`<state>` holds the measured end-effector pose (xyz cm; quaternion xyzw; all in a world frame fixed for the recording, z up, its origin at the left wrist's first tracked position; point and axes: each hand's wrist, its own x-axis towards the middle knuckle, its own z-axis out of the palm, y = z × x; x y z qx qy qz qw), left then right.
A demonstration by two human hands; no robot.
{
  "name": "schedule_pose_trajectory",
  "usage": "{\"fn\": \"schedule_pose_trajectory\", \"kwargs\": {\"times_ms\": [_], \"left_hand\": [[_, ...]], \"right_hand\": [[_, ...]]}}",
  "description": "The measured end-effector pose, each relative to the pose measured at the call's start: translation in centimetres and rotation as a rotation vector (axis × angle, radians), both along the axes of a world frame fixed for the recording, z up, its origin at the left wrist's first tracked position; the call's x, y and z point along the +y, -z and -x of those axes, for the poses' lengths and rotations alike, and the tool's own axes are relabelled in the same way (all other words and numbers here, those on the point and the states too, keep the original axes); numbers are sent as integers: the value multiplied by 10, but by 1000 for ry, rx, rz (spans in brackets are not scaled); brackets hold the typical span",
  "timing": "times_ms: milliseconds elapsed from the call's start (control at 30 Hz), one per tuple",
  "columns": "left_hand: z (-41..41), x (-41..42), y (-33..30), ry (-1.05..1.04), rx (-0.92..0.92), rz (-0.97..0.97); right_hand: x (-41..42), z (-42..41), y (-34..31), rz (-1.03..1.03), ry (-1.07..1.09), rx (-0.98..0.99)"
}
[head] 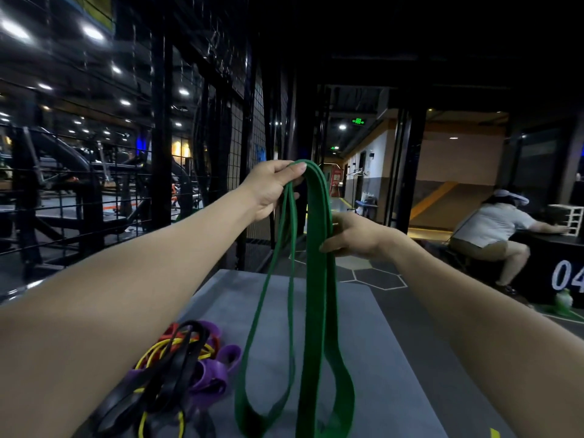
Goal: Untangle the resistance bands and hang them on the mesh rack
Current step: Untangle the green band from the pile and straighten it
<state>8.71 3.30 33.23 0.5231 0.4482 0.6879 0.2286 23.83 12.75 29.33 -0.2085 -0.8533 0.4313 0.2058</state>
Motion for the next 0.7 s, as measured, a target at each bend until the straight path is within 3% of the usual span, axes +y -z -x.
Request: {"fn": "schedule_pose_trajectory", "kwargs": {"times_ms": [267,567,700], "left_hand": [[6,-14,3,-8,-32,63],[3,-16,0,-62,11,155],[0,-16,-1,-120,117,210]], "right_hand": [[-3,-14,-6,99,-6,82],[-11,-18,-27,-85,47,207],[-12,-15,-33,-140,51,233]]}}
